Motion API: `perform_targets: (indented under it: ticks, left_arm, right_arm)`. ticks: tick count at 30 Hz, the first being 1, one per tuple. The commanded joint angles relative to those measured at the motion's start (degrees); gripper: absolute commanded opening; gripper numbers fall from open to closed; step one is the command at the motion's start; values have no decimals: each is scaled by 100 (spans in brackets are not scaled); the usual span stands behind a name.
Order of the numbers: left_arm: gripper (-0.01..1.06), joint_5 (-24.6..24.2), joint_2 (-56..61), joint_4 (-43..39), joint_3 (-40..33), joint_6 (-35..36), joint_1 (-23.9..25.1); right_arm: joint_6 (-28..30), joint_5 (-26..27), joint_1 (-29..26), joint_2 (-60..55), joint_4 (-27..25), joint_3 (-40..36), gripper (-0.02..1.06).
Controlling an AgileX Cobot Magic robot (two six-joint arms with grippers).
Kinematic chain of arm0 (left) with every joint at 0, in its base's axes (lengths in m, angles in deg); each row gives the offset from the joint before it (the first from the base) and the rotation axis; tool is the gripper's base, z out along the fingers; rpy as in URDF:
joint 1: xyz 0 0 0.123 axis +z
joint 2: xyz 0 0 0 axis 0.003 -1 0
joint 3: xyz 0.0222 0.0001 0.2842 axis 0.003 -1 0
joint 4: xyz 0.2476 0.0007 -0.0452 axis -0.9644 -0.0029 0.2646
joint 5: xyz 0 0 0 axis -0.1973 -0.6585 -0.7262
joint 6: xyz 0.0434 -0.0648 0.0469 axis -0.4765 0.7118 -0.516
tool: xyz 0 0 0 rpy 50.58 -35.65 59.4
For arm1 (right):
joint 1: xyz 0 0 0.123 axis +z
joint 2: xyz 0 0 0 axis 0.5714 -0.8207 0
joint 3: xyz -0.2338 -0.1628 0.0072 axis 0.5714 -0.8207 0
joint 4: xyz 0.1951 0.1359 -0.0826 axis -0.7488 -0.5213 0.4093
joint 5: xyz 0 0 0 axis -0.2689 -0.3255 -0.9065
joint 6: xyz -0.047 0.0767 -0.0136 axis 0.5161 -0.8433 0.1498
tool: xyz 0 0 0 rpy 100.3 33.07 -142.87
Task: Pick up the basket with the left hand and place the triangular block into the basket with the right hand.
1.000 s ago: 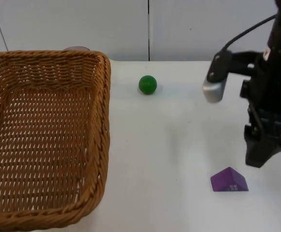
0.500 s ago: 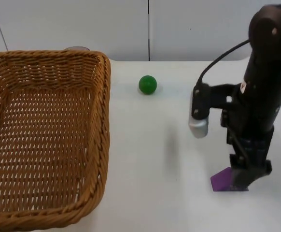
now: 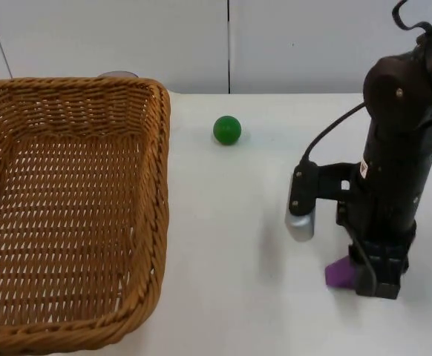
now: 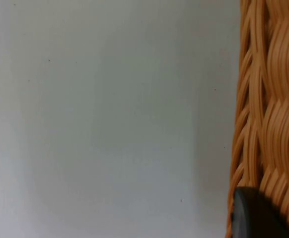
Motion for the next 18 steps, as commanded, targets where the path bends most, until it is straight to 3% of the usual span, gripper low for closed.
perform_targets:
  ticks: [1, 7, 12, 18]
  left_arm:
    - [0, 31, 20, 189, -8, -2, 17]
    - [0, 30, 20, 201, -8, -2, 17]
    - [0, 30, 20, 201, -8, -2, 17]
    - [0, 30, 20, 201, -8, -2, 17]
  right_arm:
    - [-34, -184, 20, 211, 134, 22, 0]
    - [-34, -256, 20, 808, 118, 22, 0]
    - [-185, -637, 20, 1607, 161, 22, 0]
    - [-1201, -1001, 20, 2466, 231, 22, 0]
